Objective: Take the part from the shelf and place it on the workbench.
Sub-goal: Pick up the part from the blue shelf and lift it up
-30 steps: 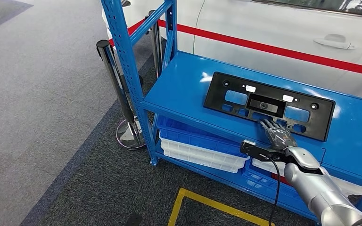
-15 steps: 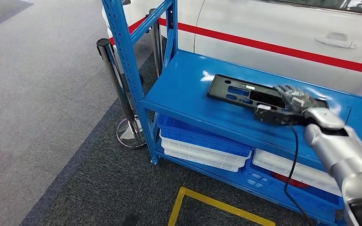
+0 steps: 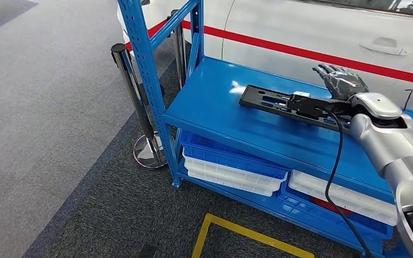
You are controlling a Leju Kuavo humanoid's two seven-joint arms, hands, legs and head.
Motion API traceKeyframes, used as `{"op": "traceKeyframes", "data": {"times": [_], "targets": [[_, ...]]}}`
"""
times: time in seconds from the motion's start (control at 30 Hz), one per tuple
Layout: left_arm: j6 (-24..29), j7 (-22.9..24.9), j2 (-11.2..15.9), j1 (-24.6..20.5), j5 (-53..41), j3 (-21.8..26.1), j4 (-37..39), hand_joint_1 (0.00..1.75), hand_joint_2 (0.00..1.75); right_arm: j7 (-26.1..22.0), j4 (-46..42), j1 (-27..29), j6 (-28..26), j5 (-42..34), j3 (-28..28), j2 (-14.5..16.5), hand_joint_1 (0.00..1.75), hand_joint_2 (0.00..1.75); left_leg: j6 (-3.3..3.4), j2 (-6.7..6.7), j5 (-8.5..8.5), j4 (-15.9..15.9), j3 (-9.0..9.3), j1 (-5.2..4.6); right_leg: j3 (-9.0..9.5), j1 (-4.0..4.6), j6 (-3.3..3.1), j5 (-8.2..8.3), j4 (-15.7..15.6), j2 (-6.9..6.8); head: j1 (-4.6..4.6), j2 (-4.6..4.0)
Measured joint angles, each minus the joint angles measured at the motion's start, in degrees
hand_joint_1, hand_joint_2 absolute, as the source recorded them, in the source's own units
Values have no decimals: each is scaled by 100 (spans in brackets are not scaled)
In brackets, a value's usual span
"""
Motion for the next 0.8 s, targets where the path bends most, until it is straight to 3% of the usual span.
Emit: {"op": "traceKeyframes", "data": {"times": [0.8], "targets": [[-403, -135, -13, 24, 360, 293, 0, 0, 0, 93, 9, 473, 11, 90, 5, 181, 0, 0, 1, 0, 0, 1, -1, -6, -4, -6, 1, 1, 0, 0, 0, 0]]}}
